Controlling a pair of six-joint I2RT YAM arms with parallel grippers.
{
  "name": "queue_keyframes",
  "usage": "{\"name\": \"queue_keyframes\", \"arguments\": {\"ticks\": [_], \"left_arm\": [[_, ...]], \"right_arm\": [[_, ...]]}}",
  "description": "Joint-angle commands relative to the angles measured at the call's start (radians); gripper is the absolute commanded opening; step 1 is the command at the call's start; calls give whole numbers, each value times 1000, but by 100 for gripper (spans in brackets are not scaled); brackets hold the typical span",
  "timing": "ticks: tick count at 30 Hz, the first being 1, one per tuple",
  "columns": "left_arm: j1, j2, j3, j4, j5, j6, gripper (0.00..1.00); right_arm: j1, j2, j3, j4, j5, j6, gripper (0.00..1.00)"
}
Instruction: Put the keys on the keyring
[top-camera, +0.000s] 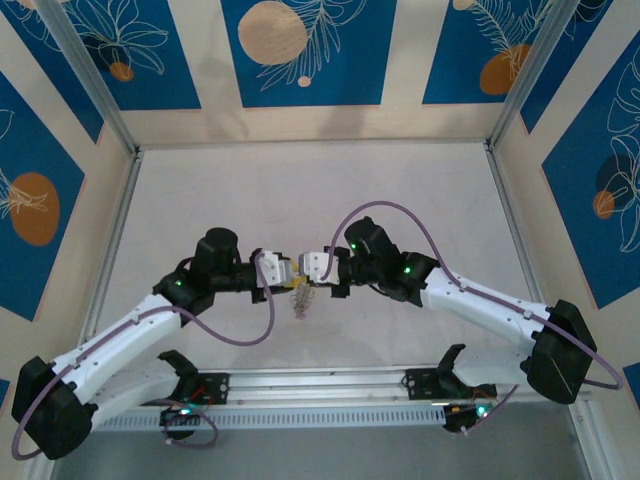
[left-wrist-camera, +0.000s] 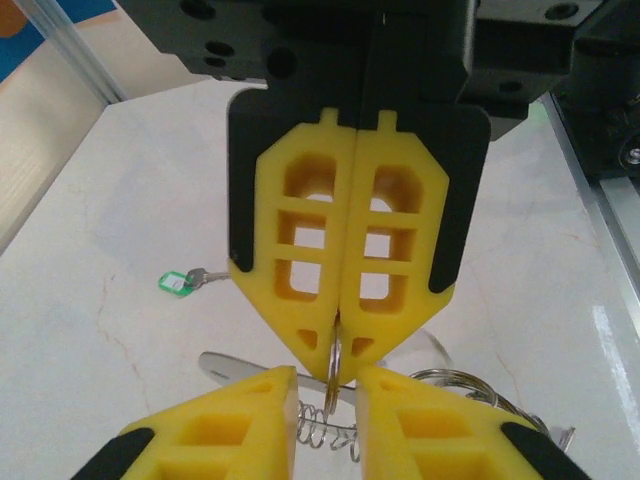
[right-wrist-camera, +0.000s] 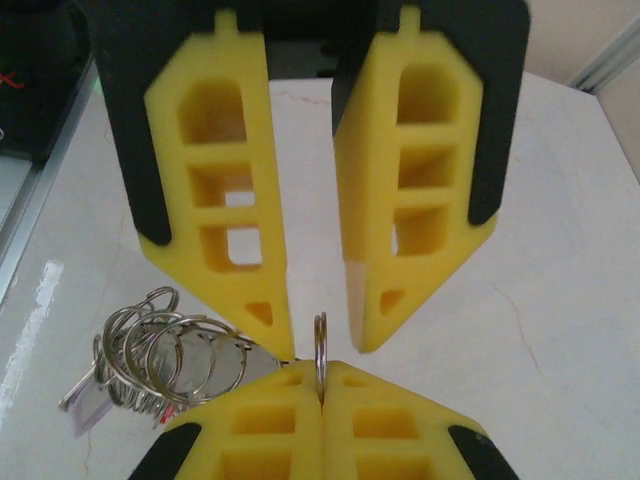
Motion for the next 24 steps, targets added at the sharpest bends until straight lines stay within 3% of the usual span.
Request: {"name": "queue_keyframes", "arguments": {"ticks": [1,7,12,18,24], "left_arm": [[-16,2,1,-12,0,27,21],[-15,-45,-6,-59,41,81,29],[-15,-115,-28,-43,114,109,29],[-17,-130,-28,-7,114,85,30],[-17,-130,-27,58,139,45,30]], "right_arm": [[6,-8,2,68,-47,27,0],[-24,-68,-108,212,-130,25,0],[-92,-155,-289,573,-324,137,0],[-106,-173,-354,749,-406,163,0],[-117,-160,-345,766,-453,181,0]]}}
